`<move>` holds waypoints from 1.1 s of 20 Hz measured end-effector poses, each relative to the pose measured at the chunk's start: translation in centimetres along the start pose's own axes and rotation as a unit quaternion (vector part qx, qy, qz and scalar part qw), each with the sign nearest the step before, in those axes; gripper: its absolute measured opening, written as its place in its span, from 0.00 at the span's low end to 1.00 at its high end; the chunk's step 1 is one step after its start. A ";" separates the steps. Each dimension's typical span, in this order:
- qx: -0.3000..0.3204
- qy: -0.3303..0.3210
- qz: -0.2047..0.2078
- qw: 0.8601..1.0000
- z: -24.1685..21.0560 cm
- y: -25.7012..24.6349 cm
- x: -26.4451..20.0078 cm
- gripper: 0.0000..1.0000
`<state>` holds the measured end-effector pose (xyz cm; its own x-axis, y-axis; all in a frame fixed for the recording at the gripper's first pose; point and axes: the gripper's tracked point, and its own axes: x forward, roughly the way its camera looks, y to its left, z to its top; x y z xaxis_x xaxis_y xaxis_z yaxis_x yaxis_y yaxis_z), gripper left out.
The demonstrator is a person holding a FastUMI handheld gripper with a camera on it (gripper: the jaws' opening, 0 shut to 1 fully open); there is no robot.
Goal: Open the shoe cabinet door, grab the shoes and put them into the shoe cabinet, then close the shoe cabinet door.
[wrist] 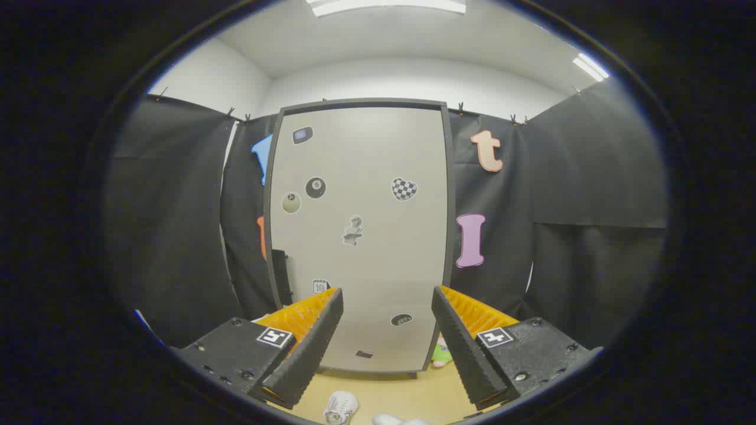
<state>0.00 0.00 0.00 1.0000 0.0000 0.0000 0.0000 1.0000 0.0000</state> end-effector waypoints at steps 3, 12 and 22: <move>0.013 0.007 0.001 1.000 0.0 0.5 -0.2 0.99; 0.007 0.013 -0.013 1.000 -0.2 1.0 -0.3 0.99; 0.010 0.022 -0.025 0.999 -0.9 1.8 0.8 0.99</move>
<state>0.83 1.78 -0.93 0.9978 -0.0491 -0.0441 0.0499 0.9986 0.0195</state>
